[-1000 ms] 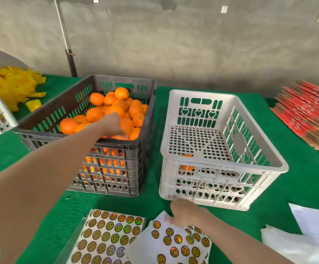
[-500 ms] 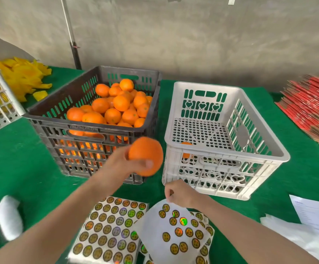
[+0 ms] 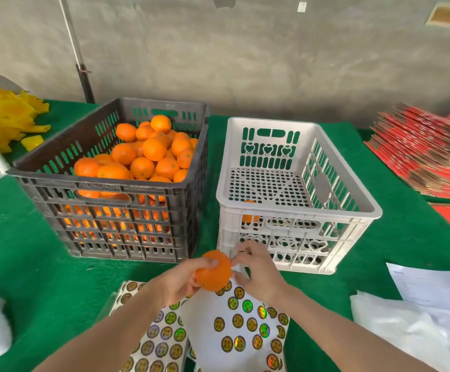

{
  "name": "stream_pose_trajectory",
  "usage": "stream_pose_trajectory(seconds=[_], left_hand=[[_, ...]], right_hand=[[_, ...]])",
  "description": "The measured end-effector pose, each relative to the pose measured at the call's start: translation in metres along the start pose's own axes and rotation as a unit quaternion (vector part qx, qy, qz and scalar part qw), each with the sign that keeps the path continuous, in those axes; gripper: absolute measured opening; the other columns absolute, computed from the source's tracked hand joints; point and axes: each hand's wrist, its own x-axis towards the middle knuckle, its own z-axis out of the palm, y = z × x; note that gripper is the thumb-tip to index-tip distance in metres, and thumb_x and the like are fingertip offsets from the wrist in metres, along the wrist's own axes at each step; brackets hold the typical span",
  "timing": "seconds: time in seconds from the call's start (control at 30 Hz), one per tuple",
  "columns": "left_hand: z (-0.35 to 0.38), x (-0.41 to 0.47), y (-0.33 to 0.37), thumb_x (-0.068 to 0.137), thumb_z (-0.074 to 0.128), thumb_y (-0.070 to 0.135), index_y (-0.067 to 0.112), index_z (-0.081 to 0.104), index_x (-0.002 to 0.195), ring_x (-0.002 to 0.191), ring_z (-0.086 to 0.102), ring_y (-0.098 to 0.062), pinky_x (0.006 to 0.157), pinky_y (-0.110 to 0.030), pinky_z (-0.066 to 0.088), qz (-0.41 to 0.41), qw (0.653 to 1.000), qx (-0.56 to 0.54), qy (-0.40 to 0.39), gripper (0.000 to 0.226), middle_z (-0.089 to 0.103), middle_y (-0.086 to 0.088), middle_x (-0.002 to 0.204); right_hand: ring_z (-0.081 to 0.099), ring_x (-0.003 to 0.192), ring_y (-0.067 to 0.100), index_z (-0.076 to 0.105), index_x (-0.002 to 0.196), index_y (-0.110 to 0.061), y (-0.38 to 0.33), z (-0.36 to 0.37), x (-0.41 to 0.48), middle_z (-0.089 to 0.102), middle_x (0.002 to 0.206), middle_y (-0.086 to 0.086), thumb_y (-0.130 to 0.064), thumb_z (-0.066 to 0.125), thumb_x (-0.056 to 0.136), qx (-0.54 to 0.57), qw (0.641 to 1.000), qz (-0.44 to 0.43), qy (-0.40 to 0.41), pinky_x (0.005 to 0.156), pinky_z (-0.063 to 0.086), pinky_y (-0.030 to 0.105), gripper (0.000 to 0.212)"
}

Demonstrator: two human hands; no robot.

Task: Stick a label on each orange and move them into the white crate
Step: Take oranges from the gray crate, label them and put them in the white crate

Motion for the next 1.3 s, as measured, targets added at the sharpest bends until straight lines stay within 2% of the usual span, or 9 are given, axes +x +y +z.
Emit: stream_pose_trajectory(seconds=[0.17, 0.3, 0.53, 0.67, 0.8, 0.9, 1.07, 1.17, 1.3], left_hand=[[-0.002, 0.007, -0.009, 0.024, 0.093, 0.045, 0.016, 0.053, 0.122, 0.095, 0.065, -0.027, 0.075, -0.034, 0.052, -0.012, 0.998, -0.068, -0.005, 0.110, 0.071, -0.012, 0.104], [-0.005, 0.010, -0.012, 0.022, 0.094, 0.046, 0.014, 0.052, 0.124, 0.092, 0.067, -0.029, 0.075, -0.037, 0.054, -0.017, 0.995, -0.093, -0.021, 0.115, 0.071, -0.015, 0.101], [-0.005, -0.002, -0.007, 0.030, 0.089, 0.047, 0.013, 0.049, 0.125, 0.109, 0.060, -0.030, 0.096, -0.039, 0.049, -0.029, 0.998, 0.019, -0.047, 0.109, 0.062, -0.016, 0.119], [-0.003, -0.016, 0.003, 0.042, 0.078, 0.051, 0.022, 0.057, 0.116, 0.111, 0.059, -0.024, 0.107, -0.043, 0.040, 0.034, 0.988, 0.148, -0.020, 0.082, 0.065, -0.005, 0.118], [0.002, -0.028, 0.023, 0.042, 0.087, 0.028, 0.014, 0.053, 0.127, 0.109, 0.062, -0.031, 0.091, -0.042, 0.052, 0.122, 0.992, 0.030, -0.023, 0.093, 0.062, -0.014, 0.122], [0.014, -0.039, 0.043, 0.040, 0.094, 0.029, 0.017, 0.050, 0.131, 0.093, 0.066, -0.032, 0.070, -0.032, 0.055, 0.157, 0.980, -0.098, -0.081, 0.101, 0.060, -0.017, 0.118], [0.034, -0.048, 0.062, 0.041, 0.094, 0.007, 0.024, 0.054, 0.130, 0.111, 0.060, -0.041, 0.081, -0.038, 0.055, 0.242, 0.954, -0.157, -0.080, 0.099, 0.059, -0.016, 0.125], [0.047, -0.050, 0.068, 0.051, 0.084, -0.007, 0.027, 0.054, 0.128, 0.112, 0.059, -0.036, 0.087, -0.040, 0.054, 0.287, 0.945, -0.147, -0.057, 0.088, 0.056, -0.013, 0.128], [0.063, -0.054, 0.075, 0.052, 0.093, 0.028, 0.024, 0.057, 0.126, 0.113, 0.060, -0.032, 0.094, -0.043, 0.051, 0.307, 0.924, -0.215, -0.078, 0.083, 0.061, -0.012, 0.126]], right_hand=[[0.045, 0.106, 0.014, 0.068, 0.111, -0.015, -0.002, 0.024, -0.018, 0.056, 0.107, 0.003, -0.025, 0.065, 0.086, -0.002, 0.999, 0.025, -0.024, 0.084, 0.031, 0.016, 0.027], [0.051, 0.085, 0.009, 0.072, 0.092, -0.007, -0.007, 0.024, -0.016, 0.064, 0.092, 0.007, -0.014, 0.066, 0.085, 0.045, 0.999, 0.029, -0.006, 0.075, 0.036, 0.016, 0.011], [0.058, 0.073, 0.017, 0.070, 0.084, -0.004, -0.004, -0.012, -0.010, 0.069, 0.083, 0.009, -0.008, 0.063, 0.089, 0.143, 0.981, 0.134, 0.008, 0.073, 0.048, 0.025, 0.009], [0.054, 0.064, 0.013, 0.069, 0.080, -0.014, -0.013, -0.033, -0.008, 0.063, 0.068, 0.006, -0.006, 0.067, 0.086, 0.215, 0.960, 0.169, 0.057, 0.073, 0.049, 0.024, 0.010], [0.057, 0.056, 0.007, 0.070, 0.081, -0.015, -0.038, -0.063, 0.001, 0.063, 0.059, 0.000, -0.001, 0.066, 0.084, 0.373, 0.903, 0.181, 0.114, 0.060, 0.051, 0.018, 0.015], [0.062, 0.066, 0.012, 0.068, 0.082, -0.010, -0.059, -0.088, 0.010, 0.069, 0.071, 0.002, -0.003, 0.063, 0.086, 0.459, 0.866, 0.161, 0.113, 0.066, 0.053, 0.023, 0.010], [0.065, 0.096, 0.019, 0.070, 0.090, -0.010, -0.083, -0.112, 0.015, 0.071, 0.102, 0.005, -0.012, 0.060, 0.085, 0.552, 0.823, 0.127, 0.051, 0.089, 0.052, 0.037, 0.011], [0.064, 0.098, 0.014, 0.068, 0.089, -0.005, -0.089, -0.115, 0.013, 0.070, 0.106, 0.000, -0.006, 0.057, 0.089, 0.513, 0.851, 0.099, 0.053, 0.087, 0.050, 0.031, 0.011], [0.061, 0.104, 0.012, 0.063, 0.069, -0.013, -0.092, -0.125, 0.011, 0.067, 0.111, -0.003, 0.000, 0.057, 0.087, 0.481, 0.873, 0.057, 0.057, 0.088, 0.049, 0.028, 0.023]])
